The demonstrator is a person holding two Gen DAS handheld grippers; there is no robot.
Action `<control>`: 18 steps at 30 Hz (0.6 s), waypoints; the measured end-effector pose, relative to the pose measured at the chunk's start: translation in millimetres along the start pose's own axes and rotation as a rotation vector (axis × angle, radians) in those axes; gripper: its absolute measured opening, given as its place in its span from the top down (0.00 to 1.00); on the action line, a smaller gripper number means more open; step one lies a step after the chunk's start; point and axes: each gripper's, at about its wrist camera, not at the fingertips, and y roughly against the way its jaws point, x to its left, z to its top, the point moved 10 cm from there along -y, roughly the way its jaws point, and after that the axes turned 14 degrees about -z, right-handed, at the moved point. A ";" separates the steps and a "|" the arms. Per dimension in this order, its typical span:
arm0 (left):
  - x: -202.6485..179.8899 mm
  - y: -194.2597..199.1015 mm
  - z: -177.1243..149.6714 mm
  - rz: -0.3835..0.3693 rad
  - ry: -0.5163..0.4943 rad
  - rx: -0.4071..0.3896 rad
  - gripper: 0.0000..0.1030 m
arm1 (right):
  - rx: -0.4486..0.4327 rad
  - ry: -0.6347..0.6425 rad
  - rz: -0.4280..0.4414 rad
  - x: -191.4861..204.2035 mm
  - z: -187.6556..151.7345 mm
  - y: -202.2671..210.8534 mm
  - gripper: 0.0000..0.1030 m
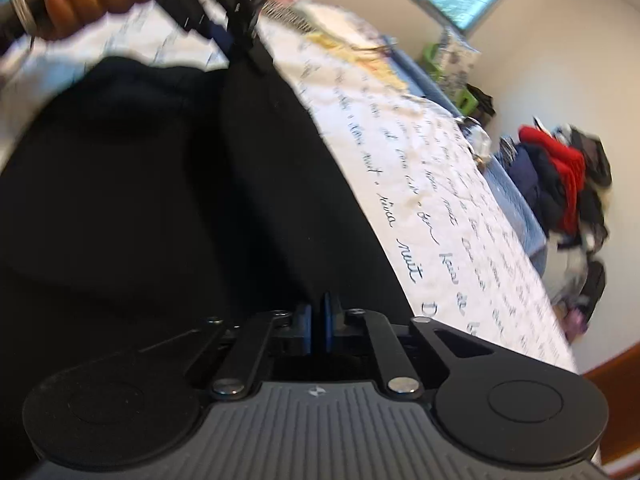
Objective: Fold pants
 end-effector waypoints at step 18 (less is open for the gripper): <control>4.6 61.6 -27.7 -0.062 -0.019 0.093 0.87 | -0.021 -0.392 0.276 9.7 -7.5 80.0 0.96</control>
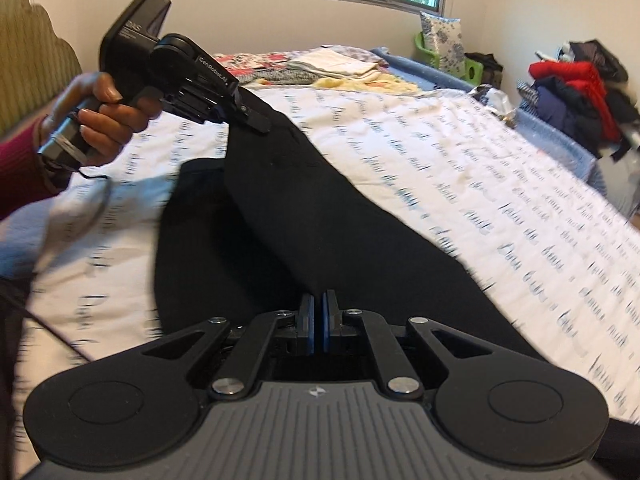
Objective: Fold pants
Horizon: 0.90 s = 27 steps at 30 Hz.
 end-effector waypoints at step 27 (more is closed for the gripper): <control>7.6 25.9 -22.9 0.008 0.043 0.045 0.86 | 0.049 0.252 -0.234 18.5 -36.4 16.9 0.90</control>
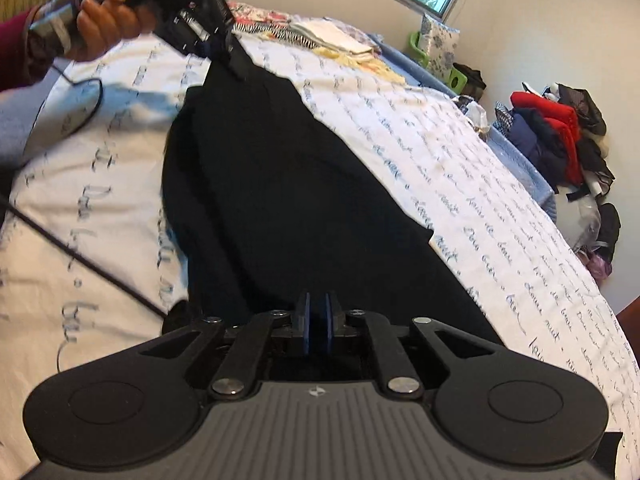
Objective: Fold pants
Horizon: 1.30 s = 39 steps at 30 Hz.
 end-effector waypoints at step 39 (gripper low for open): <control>35.9 2.0 -18.7 0.191 -0.056 0.038 0.75 | 0.011 -0.145 0.213 39.0 6.9 13.6 0.92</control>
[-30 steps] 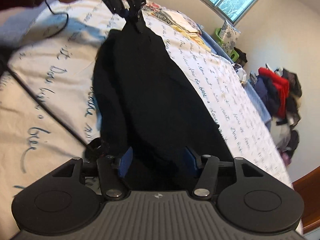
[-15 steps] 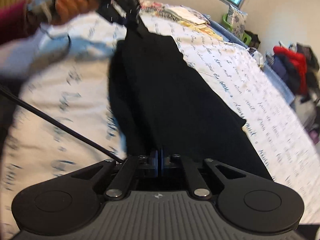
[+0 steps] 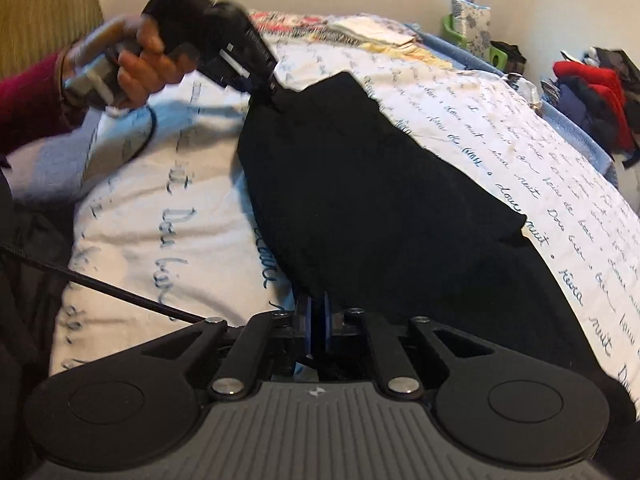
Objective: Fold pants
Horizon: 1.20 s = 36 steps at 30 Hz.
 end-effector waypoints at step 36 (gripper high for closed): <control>-273.1 -78.5 -185.5 -0.489 -0.866 0.321 0.43 | -0.008 -1.041 -0.725 -300.3 -128.1 67.5 0.42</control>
